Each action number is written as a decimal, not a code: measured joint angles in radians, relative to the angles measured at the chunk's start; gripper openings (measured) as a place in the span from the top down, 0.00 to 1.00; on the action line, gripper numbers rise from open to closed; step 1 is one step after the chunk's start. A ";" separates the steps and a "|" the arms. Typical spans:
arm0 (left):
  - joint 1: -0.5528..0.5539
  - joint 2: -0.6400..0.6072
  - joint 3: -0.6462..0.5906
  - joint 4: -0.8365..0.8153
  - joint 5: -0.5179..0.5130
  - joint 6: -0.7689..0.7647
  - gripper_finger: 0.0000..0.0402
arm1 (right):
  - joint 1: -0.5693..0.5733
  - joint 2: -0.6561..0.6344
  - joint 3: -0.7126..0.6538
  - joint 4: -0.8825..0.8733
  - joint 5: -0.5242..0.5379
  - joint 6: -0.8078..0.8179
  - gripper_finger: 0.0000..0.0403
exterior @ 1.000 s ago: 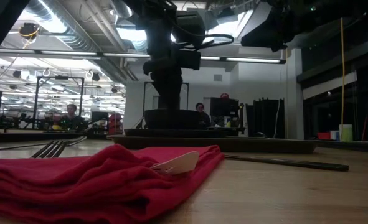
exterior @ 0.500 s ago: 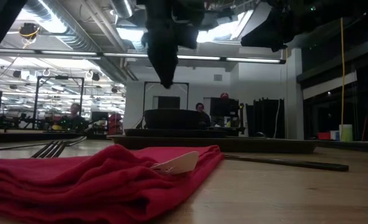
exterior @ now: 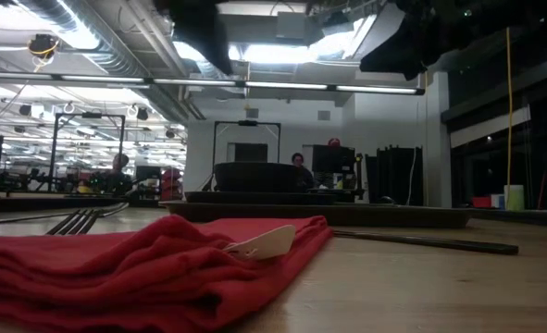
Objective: Set up tray
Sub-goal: Put the red table napkin on the brown serving tray to the top right of the black plate
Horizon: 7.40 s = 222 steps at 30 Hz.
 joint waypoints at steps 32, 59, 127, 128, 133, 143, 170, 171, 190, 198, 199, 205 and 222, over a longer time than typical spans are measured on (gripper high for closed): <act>-0.163 -0.507 -0.852 0.672 -0.088 -0.183 1.00 | 0.020 0.279 0.000 0.210 0.000 -0.089 0.77; -0.667 0.019 -0.392 0.582 -0.243 -0.721 1.00 | 0.249 0.276 0.000 0.276 0.102 -0.056 0.98; -0.739 0.358 -0.232 0.459 -0.167 -1.756 0.48 | 0.508 0.278 0.000 0.298 0.322 0.103 0.95; -0.739 0.368 -0.232 0.472 -0.156 -1.756 0.48 | 0.508 0.278 0.000 0.298 0.322 0.102 0.95; -0.739 0.399 -0.232 0.508 -0.111 -1.757 0.48 | 0.508 0.278 0.000 0.299 0.322 0.103 0.97; -0.739 0.408 -0.232 0.500 -0.100 -1.840 0.48 | 0.508 0.278 0.000 0.304 0.322 0.103 0.95; -0.739 0.460 -0.233 0.591 0.070 -1.902 0.48 | 0.509 0.278 0.000 0.313 0.322 0.103 0.94; -0.739 0.460 -0.233 0.591 0.065 -1.901 0.48 | 0.508 0.278 0.000 0.313 0.322 0.103 0.94; -0.739 0.456 -0.309 0.729 0.017 -1.841 0.48 | 0.509 0.278 0.000 0.319 0.322 0.103 0.94; -0.739 0.458 -0.311 0.736 -0.017 -1.805 0.50 | 0.509 0.278 0.000 0.319 0.322 0.103 0.94; -0.739 0.459 -0.311 0.735 -0.025 -1.804 0.52 | 0.509 0.278 0.000 0.319 0.322 0.103 0.94; -0.738 0.460 -0.313 0.723 -0.058 -1.777 0.63 | 0.509 0.278 0.000 0.319 0.322 0.103 0.94; -0.743 0.462 -0.314 0.717 -0.092 -1.661 0.96 | 0.508 0.278 0.000 0.319 0.322 0.103 0.94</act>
